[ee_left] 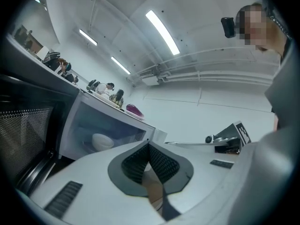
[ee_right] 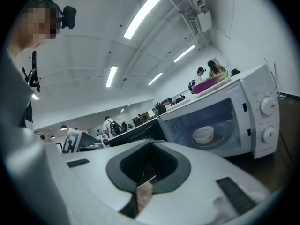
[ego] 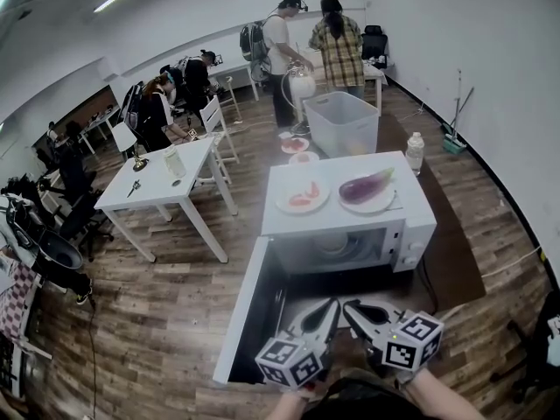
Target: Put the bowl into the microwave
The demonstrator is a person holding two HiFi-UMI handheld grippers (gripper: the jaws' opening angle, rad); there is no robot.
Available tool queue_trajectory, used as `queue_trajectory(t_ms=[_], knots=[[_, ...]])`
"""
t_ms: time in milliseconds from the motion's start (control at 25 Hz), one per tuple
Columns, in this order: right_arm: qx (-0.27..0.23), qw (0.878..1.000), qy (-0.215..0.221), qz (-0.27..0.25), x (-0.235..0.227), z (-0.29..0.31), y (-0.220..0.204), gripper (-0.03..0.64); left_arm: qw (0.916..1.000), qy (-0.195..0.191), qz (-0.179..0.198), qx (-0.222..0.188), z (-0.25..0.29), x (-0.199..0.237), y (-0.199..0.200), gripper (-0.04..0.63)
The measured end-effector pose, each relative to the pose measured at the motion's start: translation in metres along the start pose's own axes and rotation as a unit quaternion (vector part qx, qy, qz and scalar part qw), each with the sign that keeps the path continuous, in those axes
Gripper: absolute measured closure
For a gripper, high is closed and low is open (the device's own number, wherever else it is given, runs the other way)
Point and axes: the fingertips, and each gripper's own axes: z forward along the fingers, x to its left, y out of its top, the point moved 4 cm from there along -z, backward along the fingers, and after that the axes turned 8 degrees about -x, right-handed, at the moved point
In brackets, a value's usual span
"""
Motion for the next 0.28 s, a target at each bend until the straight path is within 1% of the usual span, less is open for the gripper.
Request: queue_trajectory(t_ms=[280], knots=[[0.009,1.000,0.004,0.010,-0.0002,0.0044,-0.0099,0.617,1.0000,0.006,-0.005,0.005,-0.0047,0.0034,-0.0063,0.595]])
